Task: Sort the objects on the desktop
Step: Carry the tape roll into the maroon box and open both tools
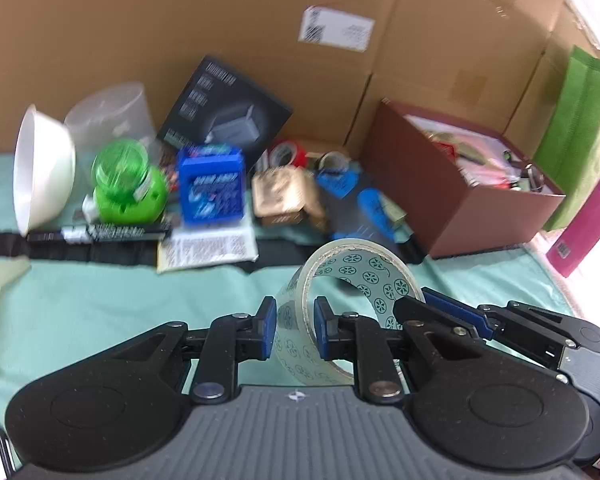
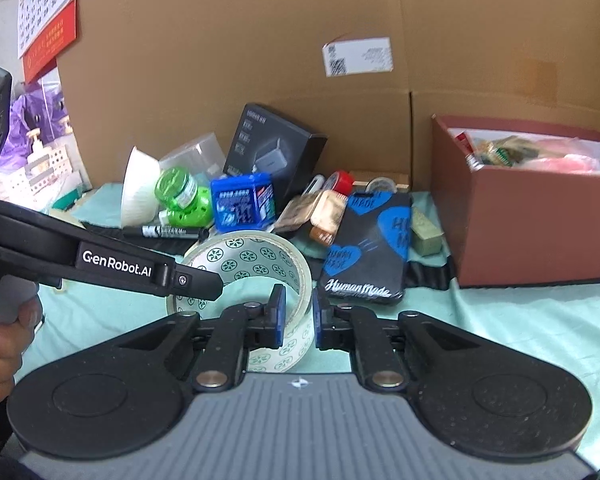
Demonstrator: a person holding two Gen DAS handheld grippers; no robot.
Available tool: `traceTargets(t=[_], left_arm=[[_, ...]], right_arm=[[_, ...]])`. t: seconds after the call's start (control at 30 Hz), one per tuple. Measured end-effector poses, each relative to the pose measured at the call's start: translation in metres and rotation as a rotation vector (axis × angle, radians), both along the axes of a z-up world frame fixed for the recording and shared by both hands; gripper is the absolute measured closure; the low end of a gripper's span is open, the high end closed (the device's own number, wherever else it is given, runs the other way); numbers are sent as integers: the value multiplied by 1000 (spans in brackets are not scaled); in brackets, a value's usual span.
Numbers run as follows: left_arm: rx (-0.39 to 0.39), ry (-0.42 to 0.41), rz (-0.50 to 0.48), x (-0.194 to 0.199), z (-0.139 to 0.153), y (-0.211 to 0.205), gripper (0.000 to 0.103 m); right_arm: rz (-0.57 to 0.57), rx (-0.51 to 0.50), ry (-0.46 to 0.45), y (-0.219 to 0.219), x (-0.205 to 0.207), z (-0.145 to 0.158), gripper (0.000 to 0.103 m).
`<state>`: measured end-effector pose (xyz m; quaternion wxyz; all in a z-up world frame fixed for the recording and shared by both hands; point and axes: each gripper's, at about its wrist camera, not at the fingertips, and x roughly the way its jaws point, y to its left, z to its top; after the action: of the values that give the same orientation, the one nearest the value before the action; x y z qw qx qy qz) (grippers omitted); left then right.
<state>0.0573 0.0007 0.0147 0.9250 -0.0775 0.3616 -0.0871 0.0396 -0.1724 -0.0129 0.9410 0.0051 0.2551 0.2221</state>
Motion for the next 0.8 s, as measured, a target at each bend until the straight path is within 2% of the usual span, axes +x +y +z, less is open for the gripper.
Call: traceTargets(t=[0.23,0.43,0.53,0.8], left_arm=[[-22,-99,-58,5,41,-27,83],[-15,-192,-148,22,76,-71,84],[-9,-228,-185,38,87,-97,84],[-40,-230,-277,90,97,-165,84]], right_arm=[[-54,22,-118,-25,-9,30,91],[-139,14,-249,-58,-7,62,91],[-194,5,-282,-78,3,72,91],[-342,19,-326,-142,39,88,91]])
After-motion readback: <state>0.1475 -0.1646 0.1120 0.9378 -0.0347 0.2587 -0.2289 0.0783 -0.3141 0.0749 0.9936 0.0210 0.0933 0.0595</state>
